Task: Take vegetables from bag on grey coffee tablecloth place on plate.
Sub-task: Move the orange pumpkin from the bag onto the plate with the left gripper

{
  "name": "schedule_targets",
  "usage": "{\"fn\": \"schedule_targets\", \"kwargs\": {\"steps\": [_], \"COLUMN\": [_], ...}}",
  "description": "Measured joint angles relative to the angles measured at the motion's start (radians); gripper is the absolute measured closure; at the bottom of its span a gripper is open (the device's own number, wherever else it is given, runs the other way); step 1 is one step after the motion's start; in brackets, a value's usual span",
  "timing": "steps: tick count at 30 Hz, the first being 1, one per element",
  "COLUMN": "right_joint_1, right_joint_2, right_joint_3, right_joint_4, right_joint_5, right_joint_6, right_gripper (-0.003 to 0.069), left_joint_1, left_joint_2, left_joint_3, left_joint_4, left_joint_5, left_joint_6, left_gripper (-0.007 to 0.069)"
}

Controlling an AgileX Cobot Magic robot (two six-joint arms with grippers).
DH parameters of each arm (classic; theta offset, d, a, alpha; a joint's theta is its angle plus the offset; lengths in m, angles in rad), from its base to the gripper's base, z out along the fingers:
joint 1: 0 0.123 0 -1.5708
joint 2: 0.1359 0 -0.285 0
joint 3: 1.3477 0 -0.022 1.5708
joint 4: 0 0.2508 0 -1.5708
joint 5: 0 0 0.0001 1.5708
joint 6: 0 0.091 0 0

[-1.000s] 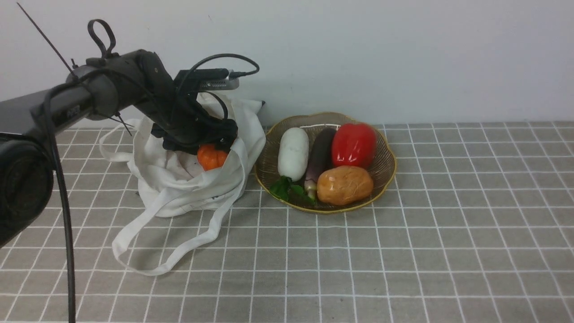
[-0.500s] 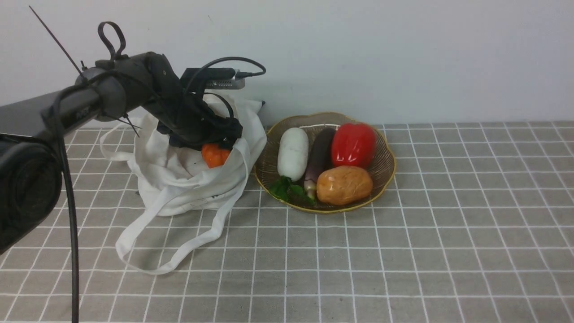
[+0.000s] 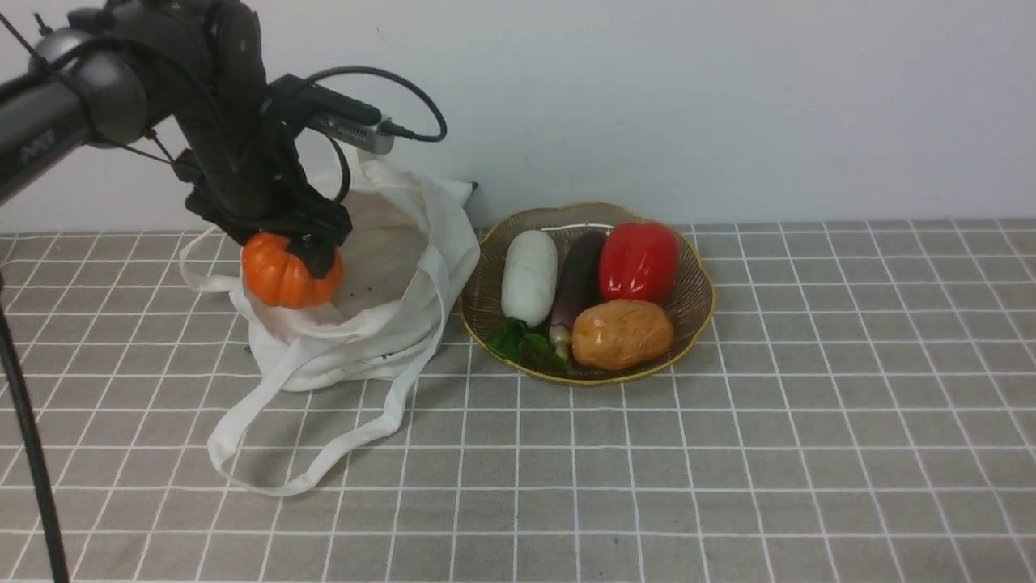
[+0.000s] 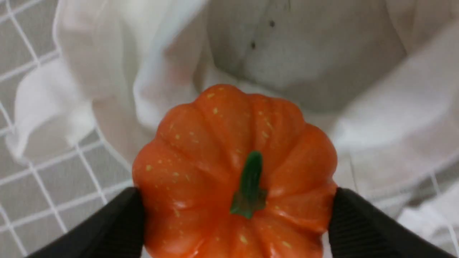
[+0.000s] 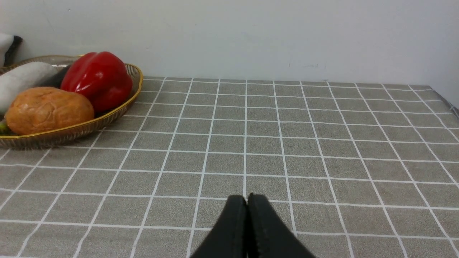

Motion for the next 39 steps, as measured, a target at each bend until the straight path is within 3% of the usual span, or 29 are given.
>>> {"fn": "schedule_targets", "kwargs": {"steps": [5,10,14,17,26,34,39], "right_joint_1": [0.000,0.000,0.000,0.000,0.000,0.000,0.000], "right_joint_2": [0.000,0.000,0.000,0.000,0.000,0.000,0.000], "right_joint_3": [0.000,0.000,0.000,0.000,0.000,0.000,0.000], "right_joint_4": [0.000,0.000,0.000,0.000,0.000,0.000,0.000], "right_joint_5": [0.000,0.000,0.000,0.000,0.000,0.000,0.000], "right_joint_6": [0.000,0.000,0.000,0.000,0.000,0.000,0.000], "right_gripper": [0.0673,0.0673,0.0673,0.0673,0.0673,0.0673,0.0673], "left_joint_1": [0.003,-0.006,-0.068,-0.122,-0.232,-0.251,-0.251], "left_joint_2": [-0.077,-0.121,-0.078,-0.027,0.111,0.158,0.157], "left_joint_3": [0.001,0.001,0.001,0.001,0.001,0.001,0.001], "left_joint_4": [-0.092,-0.439,-0.700,-0.784,-0.805,-0.788,-0.789], "left_joint_5": [0.059,0.038,-0.089,-0.196,-0.496,-0.528,-0.563], "left_joint_6": [0.028,0.081,0.165,0.211,0.235,0.237,0.237], "left_gripper": [0.0020,0.0020,0.0020,0.0020,0.0020,0.0020,-0.0055]}}
